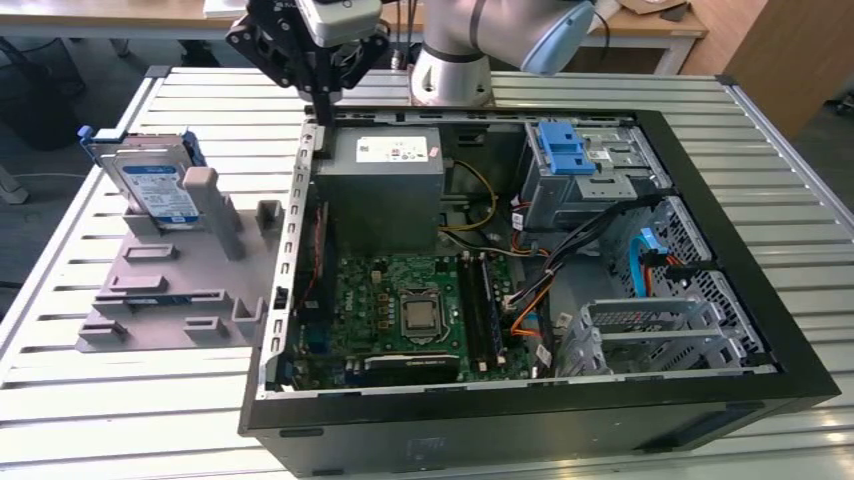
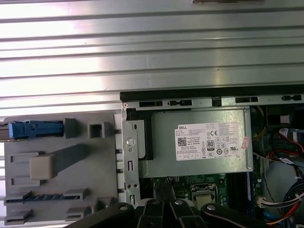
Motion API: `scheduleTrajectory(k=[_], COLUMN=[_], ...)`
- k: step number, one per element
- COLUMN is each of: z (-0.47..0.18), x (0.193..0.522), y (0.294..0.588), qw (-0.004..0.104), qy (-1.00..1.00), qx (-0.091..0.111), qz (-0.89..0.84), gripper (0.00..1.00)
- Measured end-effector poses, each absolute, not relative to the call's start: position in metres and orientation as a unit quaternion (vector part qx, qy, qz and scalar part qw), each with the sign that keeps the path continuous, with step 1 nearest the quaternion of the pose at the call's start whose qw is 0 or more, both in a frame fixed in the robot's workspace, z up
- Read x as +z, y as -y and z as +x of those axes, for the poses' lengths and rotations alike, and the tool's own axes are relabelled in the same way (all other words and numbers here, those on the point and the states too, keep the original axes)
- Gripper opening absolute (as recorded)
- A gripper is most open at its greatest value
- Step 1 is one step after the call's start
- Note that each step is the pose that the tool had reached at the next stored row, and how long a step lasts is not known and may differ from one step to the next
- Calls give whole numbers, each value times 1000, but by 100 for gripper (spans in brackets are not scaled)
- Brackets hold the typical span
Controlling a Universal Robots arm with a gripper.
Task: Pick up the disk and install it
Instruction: 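Reach for the disk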
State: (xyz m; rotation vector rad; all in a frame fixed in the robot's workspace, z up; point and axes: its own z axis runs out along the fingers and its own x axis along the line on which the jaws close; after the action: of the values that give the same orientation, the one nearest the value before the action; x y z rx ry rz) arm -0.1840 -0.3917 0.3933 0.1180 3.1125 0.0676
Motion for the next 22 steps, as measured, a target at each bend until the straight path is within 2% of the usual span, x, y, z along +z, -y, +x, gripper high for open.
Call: scheduleTrajectory(k=[22], z=[-203], x=[393], y=[389], qw=[13], qy=[-999], qx=[22], qz=[38], gripper=[11])
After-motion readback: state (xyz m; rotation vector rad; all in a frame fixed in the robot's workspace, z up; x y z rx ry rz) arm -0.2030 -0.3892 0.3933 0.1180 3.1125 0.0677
